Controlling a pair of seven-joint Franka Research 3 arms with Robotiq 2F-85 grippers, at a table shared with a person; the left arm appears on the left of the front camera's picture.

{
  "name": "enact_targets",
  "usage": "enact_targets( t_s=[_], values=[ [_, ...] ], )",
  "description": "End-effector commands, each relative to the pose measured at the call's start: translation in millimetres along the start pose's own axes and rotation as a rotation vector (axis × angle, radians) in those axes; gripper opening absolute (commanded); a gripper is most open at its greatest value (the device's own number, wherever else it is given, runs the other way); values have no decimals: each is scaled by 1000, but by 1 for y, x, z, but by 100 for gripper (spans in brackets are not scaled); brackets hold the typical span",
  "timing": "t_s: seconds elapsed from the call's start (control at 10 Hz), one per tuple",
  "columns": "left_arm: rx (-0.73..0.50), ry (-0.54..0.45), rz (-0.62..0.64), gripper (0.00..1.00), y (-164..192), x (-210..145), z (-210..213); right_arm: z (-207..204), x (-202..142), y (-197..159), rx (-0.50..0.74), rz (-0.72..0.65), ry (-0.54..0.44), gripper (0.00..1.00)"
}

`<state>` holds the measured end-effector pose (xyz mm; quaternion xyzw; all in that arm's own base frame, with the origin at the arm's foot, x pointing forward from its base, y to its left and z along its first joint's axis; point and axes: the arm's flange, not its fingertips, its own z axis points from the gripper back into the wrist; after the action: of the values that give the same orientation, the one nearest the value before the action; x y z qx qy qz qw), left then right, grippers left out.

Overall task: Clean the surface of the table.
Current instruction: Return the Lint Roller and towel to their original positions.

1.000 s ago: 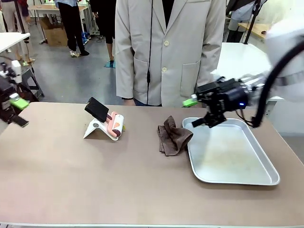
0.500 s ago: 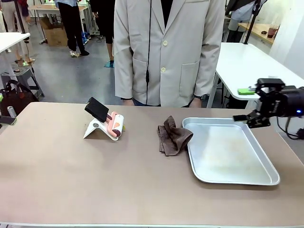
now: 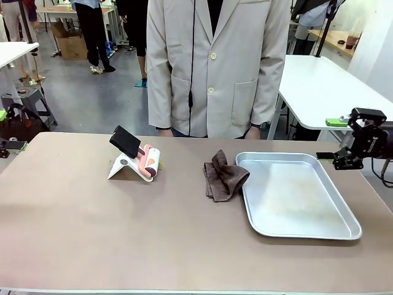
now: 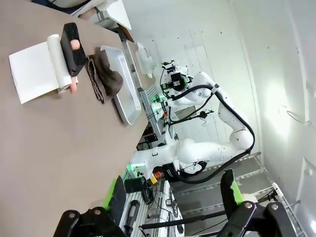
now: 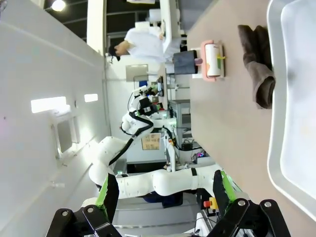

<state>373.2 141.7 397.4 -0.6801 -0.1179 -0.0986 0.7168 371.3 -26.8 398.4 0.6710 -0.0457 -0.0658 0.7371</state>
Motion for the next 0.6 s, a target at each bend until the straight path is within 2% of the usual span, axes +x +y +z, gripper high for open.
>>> enact_targets(
  t_s=[0.0,0.5],
  values=[
    [9,11,-2,100,-3,-3,1,-4,-5,9,3,-9,7,100],
    [9,11,-2,100,-3,-3,1,-4,-5,9,3,-9,7,100]
  ],
)
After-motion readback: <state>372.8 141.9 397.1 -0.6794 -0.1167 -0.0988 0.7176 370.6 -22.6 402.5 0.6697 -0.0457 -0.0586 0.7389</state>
